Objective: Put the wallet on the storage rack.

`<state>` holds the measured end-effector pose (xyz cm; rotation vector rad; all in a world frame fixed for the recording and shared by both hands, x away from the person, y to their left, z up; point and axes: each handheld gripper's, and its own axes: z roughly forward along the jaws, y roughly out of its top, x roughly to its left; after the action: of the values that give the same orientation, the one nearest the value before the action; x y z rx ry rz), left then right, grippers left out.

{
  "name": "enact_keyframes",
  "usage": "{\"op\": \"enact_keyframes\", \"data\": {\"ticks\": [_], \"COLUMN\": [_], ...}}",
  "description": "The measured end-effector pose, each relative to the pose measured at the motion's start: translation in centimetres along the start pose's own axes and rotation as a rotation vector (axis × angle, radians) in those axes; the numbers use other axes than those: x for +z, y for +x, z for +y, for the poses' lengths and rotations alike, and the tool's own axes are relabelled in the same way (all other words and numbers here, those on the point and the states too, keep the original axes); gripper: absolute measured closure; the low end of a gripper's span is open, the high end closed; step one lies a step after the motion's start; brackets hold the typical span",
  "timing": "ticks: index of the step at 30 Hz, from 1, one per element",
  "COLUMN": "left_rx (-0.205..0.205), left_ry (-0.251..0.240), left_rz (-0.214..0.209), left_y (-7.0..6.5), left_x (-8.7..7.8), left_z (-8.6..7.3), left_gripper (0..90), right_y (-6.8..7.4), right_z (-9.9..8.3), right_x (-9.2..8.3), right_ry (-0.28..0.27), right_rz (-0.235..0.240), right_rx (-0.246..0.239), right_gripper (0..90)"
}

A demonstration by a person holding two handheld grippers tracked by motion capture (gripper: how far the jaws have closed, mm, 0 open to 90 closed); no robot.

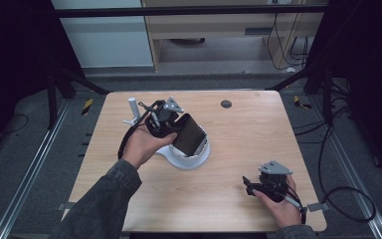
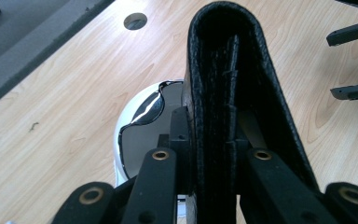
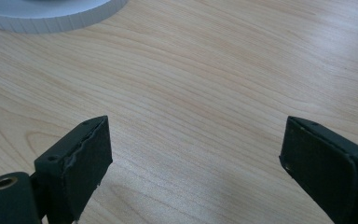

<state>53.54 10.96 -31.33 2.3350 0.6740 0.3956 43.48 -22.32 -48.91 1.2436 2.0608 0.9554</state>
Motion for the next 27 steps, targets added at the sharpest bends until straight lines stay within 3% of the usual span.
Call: {"op": "enact_keyframes", "data": {"ticks": [6,15,20,23,27], "left_rx": [-0.001,-0.018,-0.055,-0.06,-0.063], "left_ry": [0.023,0.018,0.013,0.014,0.007], "left_rz": [-0.012,-0.026,-0.041,-0.042,-0.007], "left_y": [0.2,0.5,1.4,1.5,1.7], "left_x": [1.0,1.4,1.6,1.6,1.6], "left_z": [-0.1,0.0,-0.2,-0.2,-0.3], "left_gripper": [79.3,79.2,79.1,78.9,75.0], "right_y": [0.0,0.2,0.2,0.2,0.2], "right_z": [0.0,0.0,0.0,0.0,-0.1], "right_x": [0.0,0.2,0.2,0.2,0.3], "right_ry": [0.004,0.008,0.01,0.013,0.014], "right_rz": [0.001,0.002,0.002,0.003,0.005], "right_rx": [-0.001,-0.007,-0.012,-0.011,-0.01], "right_gripper": [8.9,8.7,8.7,8.7,8.6]}}
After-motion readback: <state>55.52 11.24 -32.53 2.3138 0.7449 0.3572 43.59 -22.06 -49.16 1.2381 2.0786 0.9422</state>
